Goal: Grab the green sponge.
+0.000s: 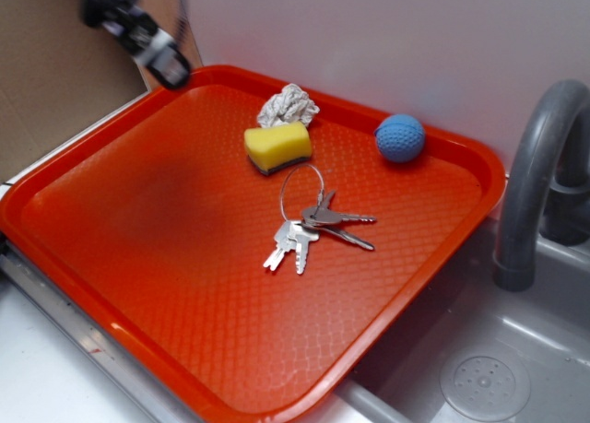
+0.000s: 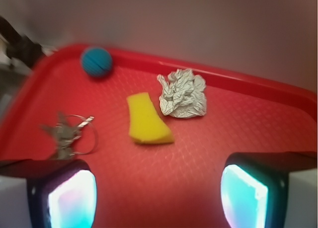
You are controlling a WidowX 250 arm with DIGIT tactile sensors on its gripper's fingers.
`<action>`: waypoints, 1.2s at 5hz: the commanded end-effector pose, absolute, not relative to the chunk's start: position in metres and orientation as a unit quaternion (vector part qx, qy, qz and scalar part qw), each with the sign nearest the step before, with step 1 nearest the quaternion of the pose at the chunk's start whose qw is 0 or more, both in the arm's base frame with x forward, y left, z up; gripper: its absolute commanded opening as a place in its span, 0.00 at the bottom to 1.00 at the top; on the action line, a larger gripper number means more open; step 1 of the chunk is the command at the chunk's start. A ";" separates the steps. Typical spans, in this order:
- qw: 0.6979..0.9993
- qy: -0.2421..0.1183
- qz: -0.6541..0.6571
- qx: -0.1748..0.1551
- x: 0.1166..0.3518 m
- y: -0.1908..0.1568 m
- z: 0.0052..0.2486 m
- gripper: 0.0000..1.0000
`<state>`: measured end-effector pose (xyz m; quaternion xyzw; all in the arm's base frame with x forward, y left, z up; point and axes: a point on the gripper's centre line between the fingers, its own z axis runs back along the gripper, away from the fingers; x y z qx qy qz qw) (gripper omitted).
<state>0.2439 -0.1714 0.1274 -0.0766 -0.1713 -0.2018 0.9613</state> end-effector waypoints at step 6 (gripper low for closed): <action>0.953 -0.105 -0.281 -0.052 0.285 -0.236 0.034 0.00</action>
